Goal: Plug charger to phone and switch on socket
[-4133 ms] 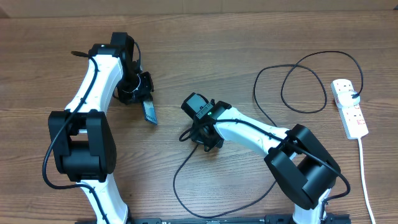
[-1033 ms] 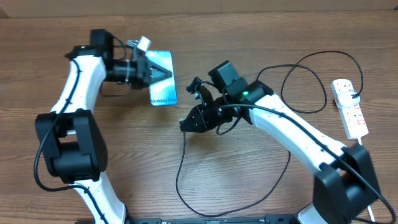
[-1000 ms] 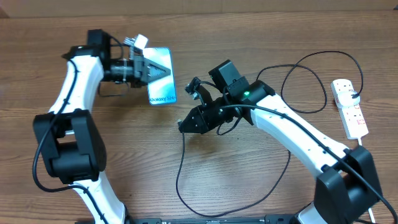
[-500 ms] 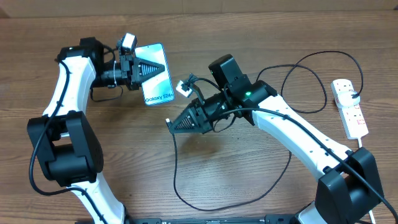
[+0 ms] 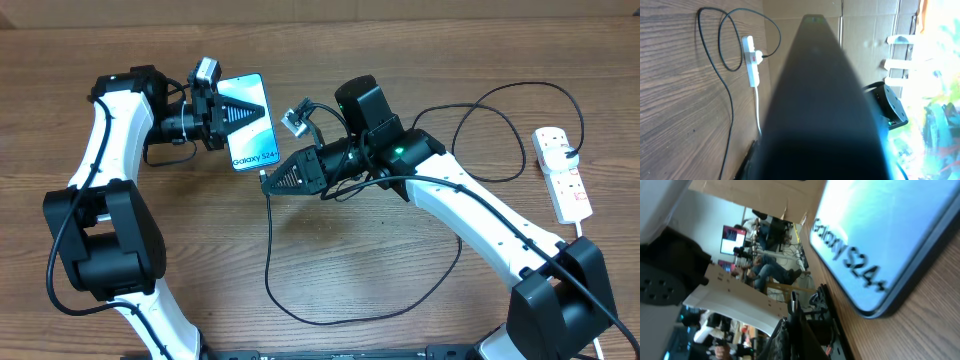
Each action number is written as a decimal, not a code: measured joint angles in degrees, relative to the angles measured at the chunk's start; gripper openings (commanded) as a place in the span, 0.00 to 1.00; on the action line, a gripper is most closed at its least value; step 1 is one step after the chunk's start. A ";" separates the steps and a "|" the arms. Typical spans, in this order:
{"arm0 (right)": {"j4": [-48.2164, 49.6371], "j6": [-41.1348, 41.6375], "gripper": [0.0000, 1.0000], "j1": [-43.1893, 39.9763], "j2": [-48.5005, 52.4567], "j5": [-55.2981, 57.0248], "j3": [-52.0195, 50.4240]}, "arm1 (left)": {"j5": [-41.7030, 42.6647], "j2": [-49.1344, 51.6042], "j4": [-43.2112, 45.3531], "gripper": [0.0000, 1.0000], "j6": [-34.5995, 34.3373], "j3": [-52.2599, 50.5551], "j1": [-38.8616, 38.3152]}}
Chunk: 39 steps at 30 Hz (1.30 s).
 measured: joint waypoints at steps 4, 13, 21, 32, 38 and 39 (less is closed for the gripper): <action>-0.02 1.77 0.04 0.00 0.00 0.70 0.00 | 0.02 0.00 0.04 0.04 -1.75 0.00 0.00; 2.47 5.03 0.04 0.00 0.00 1.40 0.00 | 0.22 0.00 0.02 0.04 -5.31 0.00 0.00; 2.45 7.10 0.04 0.02 0.00 2.01 0.00 | 0.24 0.02 0.02 0.04 -7.61 0.00 0.00; 2.45 8.39 0.04 0.02 0.00 3.43 0.00 | 0.26 0.00 0.24 0.04 -8.87 0.00 0.00; 2.49 9.09 0.04 0.02 0.00 4.00 0.00 | 0.26 0.00 0.85 0.04 -8.90 0.00 0.00; 2.49 9.44 0.04 0.02 0.00 4.22 0.00 | 0.31 0.00 1.14 0.04 -8.90 0.00 0.00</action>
